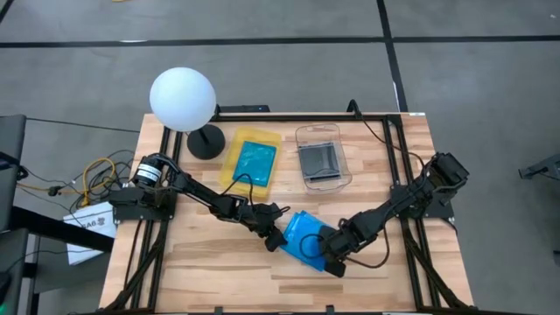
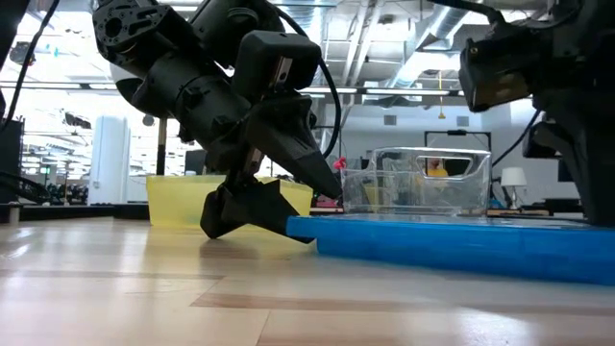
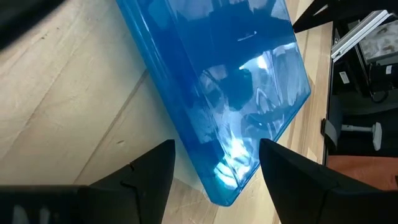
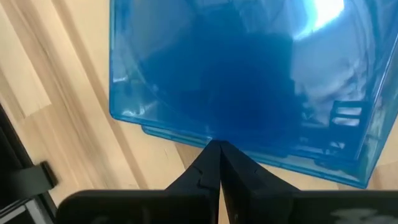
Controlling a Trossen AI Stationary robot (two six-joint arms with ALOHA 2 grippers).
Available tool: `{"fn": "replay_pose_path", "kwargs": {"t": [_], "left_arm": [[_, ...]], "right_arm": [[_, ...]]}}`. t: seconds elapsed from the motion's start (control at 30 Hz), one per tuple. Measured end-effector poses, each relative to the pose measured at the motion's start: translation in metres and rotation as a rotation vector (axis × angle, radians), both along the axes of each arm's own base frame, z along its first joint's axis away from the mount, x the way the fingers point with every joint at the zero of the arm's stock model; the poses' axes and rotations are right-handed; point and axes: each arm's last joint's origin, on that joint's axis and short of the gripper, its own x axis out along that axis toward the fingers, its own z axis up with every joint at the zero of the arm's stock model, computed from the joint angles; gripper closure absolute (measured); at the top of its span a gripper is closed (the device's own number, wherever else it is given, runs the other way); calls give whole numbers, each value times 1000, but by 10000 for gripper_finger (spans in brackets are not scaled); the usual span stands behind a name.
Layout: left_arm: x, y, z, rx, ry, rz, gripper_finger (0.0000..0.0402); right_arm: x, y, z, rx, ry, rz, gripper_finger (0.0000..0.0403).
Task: Pick & place jewel cases by type
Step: Put the blue CD case into the yellow bin
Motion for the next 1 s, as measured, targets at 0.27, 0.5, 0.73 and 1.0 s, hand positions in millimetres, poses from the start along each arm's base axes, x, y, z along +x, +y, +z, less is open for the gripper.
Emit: {"fn": "replay_pose_path", "kwargs": {"t": [0.27, 0.5, 0.73, 1.0], "left_arm": [[0, 0, 0, 0, 1, 1, 175], [0, 0, 0, 0, 1, 1, 175], [0, 0, 0, -1, 0, 1, 175], [0, 0, 0, -1, -1, -10, 230]], "right_arm": [[3, -2, 0, -19, -31, 4, 403], [15, -16, 1, -47, -95, -25, 403], [27, -33, 2, -45, -140, -56, 403], [25, -32, 2, -11, -107, -31, 403]]}}
